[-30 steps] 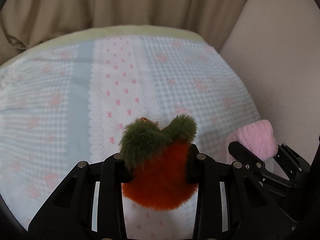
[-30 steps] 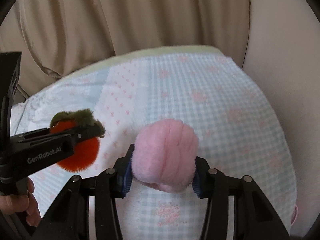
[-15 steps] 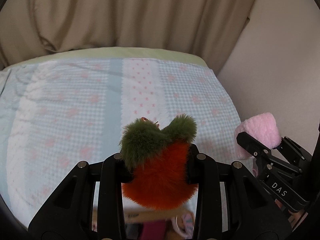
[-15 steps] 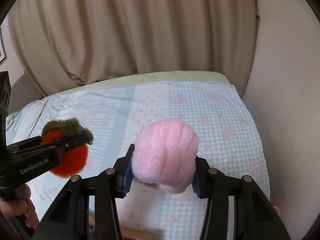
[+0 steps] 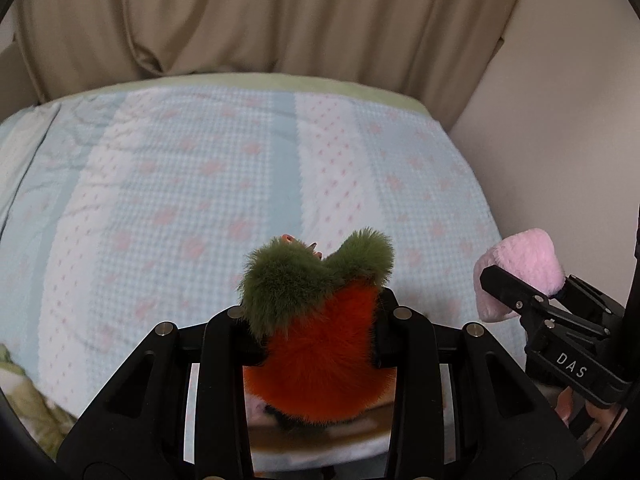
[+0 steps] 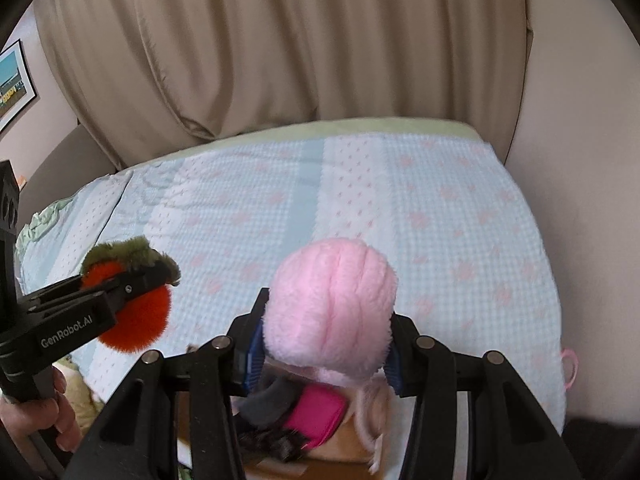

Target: Organize soft objects

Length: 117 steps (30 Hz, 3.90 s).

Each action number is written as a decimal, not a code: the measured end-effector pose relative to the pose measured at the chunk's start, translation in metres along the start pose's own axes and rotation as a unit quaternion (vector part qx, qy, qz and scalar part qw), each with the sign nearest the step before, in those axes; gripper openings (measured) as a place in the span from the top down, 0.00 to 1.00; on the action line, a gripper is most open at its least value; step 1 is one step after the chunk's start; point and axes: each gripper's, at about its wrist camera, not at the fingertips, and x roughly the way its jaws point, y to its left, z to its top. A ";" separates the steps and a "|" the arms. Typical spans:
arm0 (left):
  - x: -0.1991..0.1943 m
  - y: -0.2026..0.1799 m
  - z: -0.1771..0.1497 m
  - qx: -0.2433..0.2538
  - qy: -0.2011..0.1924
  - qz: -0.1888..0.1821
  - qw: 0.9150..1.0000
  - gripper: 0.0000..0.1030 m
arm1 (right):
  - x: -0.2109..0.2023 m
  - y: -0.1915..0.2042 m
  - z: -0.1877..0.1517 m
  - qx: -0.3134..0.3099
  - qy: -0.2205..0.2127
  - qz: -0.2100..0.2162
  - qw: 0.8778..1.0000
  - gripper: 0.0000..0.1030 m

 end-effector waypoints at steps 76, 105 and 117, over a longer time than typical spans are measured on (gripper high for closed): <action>-0.081 -0.013 -0.009 0.019 -0.056 0.072 0.996 0.00 | -0.072 -0.010 -0.017 0.040 0.035 -0.080 0.995 0.01; -0.185 -0.026 0.000 0.018 -0.187 0.103 0.977 0.00 | -0.168 0.007 0.012 -0.002 -0.085 -0.135 0.987 0.01; -0.181 -0.027 0.000 0.020 -0.188 0.104 0.976 0.00 | -0.163 0.003 0.016 -0.001 -0.087 -0.133 0.987 0.01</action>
